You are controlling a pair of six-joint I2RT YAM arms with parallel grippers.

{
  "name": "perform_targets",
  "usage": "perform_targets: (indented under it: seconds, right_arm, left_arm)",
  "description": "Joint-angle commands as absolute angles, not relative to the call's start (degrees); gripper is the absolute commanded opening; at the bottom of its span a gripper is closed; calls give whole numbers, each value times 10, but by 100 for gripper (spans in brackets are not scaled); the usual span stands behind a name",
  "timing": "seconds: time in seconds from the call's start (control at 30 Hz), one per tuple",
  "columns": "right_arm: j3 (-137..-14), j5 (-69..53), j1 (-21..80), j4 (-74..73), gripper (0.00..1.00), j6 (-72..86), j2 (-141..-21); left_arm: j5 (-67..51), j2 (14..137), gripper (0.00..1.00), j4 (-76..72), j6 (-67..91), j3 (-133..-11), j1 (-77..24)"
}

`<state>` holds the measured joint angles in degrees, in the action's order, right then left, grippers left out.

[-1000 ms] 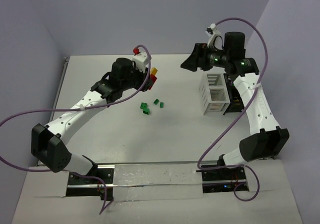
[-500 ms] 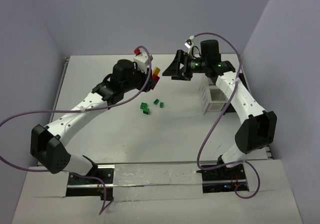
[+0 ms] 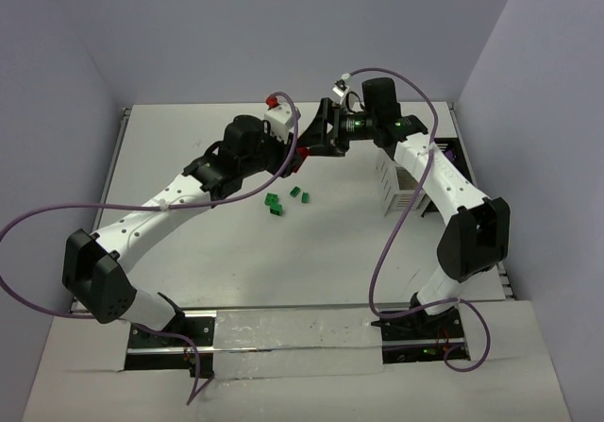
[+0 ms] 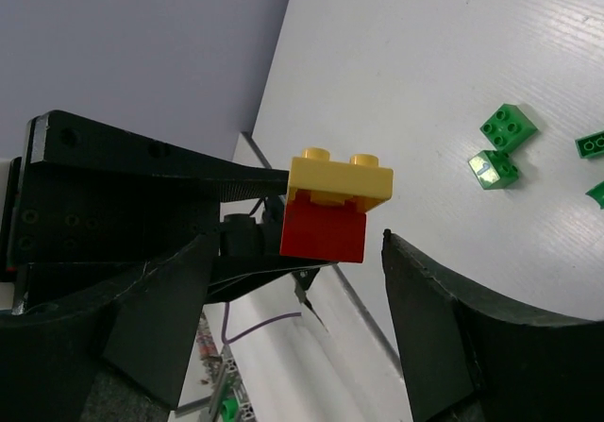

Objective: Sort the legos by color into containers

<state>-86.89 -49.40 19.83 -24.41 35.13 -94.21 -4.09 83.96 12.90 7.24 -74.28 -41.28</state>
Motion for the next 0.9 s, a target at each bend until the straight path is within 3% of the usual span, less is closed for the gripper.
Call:
perform_targets:
  seconds: [0.0,0.3,0.5,0.6,0.67,0.7,0.73,0.77,0.83,0.87]
  right_arm:
    - [-862,-500,209,-222,77,351,-939]
    - [-858,-492,211,-231,55,342,-949]
    - [-859,-492,211,-235,51,333,-954]
    - [-857,-493,211,-236,39,330,-956]
    - [-855,-495,211,-236,26,329,-954]
    - [-855,-495,211,-236,21,328,-953]
    - [-857,-499,210,-236,13,322,-949]
    - [-857,-501,210,-236,7,321,-948]
    - [-860,-512,200,-241,0,304,-939]
    - [-862,-515,194,-245,0,296,-935]
  left_arm:
    - [-27,839,0,102,67,-775,-417]
    - [-28,836,0,104,65,-775,-417]
    - [-37,837,0,107,66,-779,-417]
    - [-39,838,0,108,67,-783,-417]
    - [-35,839,0,111,65,-784,-417]
    - [-32,840,5,113,66,-785,-417]
    - [-33,841,28,121,64,-789,-417]
    - [-33,842,32,127,61,-790,-417]
    - [-50,836,88,140,55,-790,-411]
    - [-68,833,98,149,45,-791,-405]
